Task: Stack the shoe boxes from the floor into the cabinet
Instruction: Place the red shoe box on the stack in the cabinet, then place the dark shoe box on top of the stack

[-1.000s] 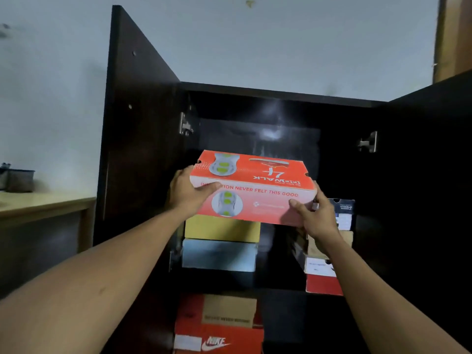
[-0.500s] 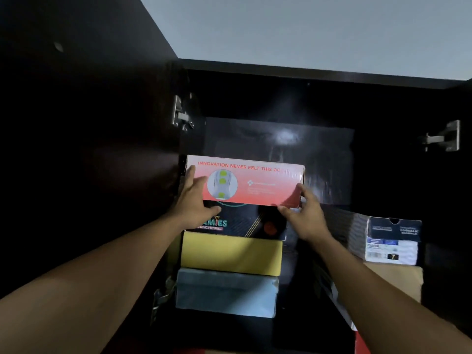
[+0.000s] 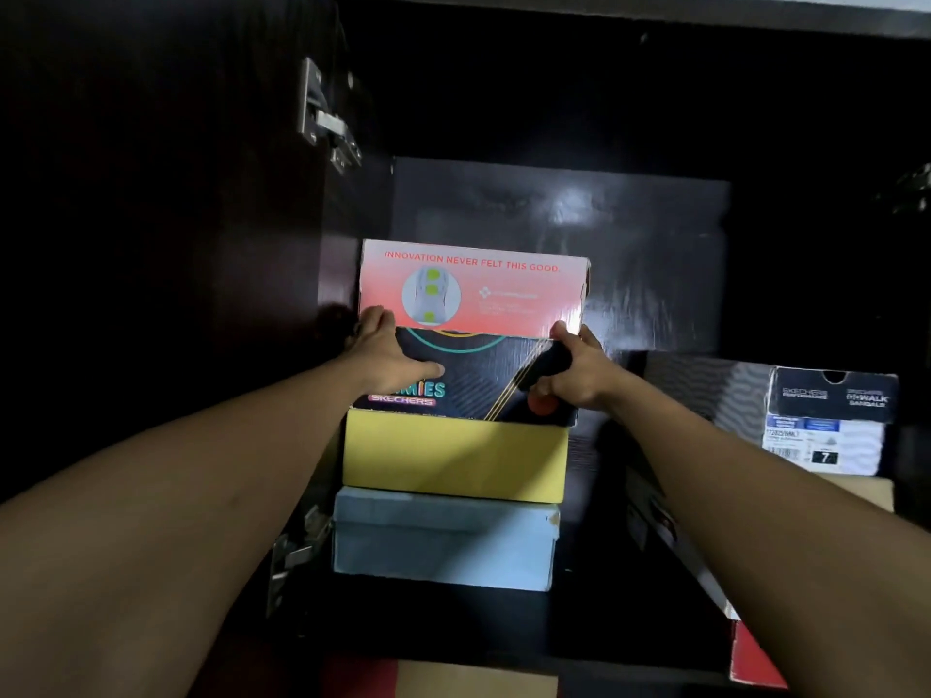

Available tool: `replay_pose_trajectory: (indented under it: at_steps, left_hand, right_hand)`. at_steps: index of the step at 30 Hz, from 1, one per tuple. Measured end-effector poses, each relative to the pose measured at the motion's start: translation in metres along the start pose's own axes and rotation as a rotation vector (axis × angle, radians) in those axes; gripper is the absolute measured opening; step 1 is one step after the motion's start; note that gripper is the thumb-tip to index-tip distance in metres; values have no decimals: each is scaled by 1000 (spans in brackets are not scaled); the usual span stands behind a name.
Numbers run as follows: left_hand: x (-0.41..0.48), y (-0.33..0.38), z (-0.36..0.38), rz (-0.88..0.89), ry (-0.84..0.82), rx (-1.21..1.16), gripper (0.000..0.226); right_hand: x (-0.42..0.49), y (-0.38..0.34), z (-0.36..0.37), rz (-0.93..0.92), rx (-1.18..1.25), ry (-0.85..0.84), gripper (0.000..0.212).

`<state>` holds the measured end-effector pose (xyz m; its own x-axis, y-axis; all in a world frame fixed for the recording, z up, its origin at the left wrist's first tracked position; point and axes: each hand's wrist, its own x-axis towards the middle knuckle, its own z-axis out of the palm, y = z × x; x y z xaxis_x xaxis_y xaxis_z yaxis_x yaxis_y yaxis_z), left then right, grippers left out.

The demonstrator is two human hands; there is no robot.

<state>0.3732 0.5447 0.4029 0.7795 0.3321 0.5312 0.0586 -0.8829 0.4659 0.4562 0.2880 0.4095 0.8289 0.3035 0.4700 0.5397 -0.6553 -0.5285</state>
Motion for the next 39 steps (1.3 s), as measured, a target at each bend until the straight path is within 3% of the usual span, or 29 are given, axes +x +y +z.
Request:
replay_pose_trajectory:
  at_steps: [6, 11, 19, 30, 36, 39]
  left_hand:
    - [-17, -4, 6, 53, 49, -14, 118]
    - [-57, 4, -10, 84, -161, -60, 123]
    - [-190, 55, -31, 116, -348, -78, 108]
    - [-406, 153, 8, 239, -692, -173, 110]
    - [-475, 226, 48, 378, -909, -232, 99]
    - [-504, 261, 73, 445, -1002, -245, 107]
  right_hand:
    - [-29, 3, -4, -32, 82, 84, 102]
    - [-86, -1, -22, -38, 94, 88, 99]
    - [-246, 2, -72, 6, 95, 24, 90]
    - [-528, 50, -120, 436, -39, -22, 88]
    - [-627, 85, -165, 654, -172, 57, 84]
    - [-669, 103, -185, 754, -188, 85, 84]
